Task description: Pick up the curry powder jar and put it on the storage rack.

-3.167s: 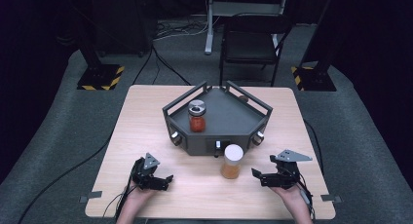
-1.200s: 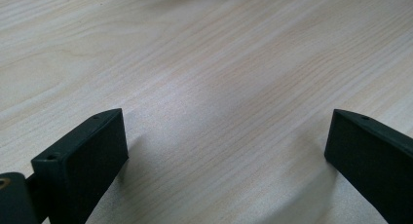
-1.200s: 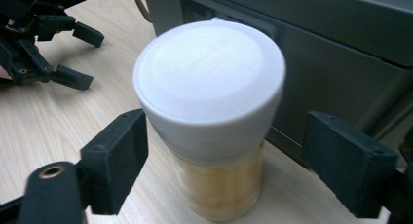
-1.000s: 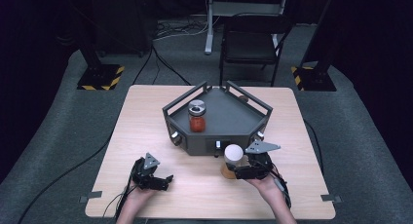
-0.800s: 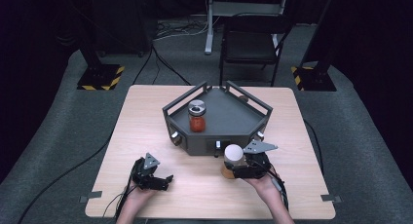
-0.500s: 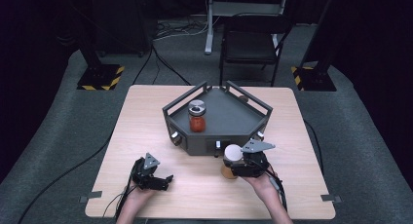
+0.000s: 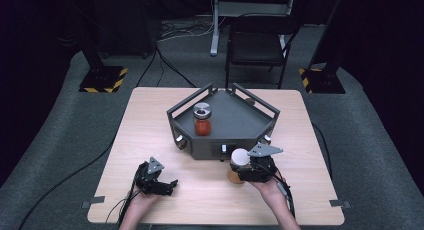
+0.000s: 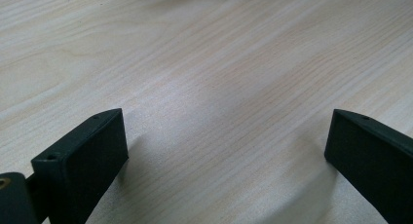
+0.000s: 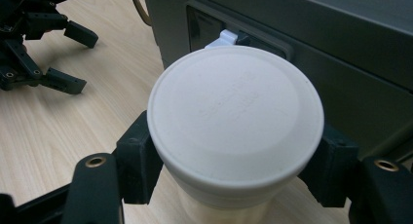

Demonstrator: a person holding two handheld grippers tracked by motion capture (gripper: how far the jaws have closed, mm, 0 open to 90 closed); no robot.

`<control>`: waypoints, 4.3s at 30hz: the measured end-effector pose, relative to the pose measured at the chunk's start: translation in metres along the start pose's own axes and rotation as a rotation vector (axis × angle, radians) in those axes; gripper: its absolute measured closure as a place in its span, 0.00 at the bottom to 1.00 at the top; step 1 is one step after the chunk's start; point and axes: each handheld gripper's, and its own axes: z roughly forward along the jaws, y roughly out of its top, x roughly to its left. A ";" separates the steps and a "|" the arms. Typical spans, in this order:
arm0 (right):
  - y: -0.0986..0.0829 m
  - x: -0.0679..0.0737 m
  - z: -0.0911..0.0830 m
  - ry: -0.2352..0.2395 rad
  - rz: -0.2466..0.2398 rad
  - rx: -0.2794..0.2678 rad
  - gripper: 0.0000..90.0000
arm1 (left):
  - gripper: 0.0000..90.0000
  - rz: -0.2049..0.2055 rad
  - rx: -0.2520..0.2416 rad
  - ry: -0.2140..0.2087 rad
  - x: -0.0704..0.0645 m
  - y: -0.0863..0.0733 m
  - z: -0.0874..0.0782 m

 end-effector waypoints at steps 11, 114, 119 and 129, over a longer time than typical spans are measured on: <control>-0.001 -0.001 -0.010 0.002 -0.004 -0.021 0.36 | 0.02 0.000 0.000 0.000 0.000 0.000 0.000; 0.124 -0.013 -0.042 -0.167 -0.055 -0.127 0.36 | 0.02 0.006 0.002 -0.001 0.001 0.000 0.000; 0.128 -0.018 -0.035 -0.183 -0.040 -0.125 0.36 | 0.02 0.007 0.002 -0.001 0.001 0.001 0.000; 0.130 -0.028 -0.019 -0.217 0.020 -0.107 0.36 | 0.02 0.007 0.002 -0.001 0.001 0.001 0.000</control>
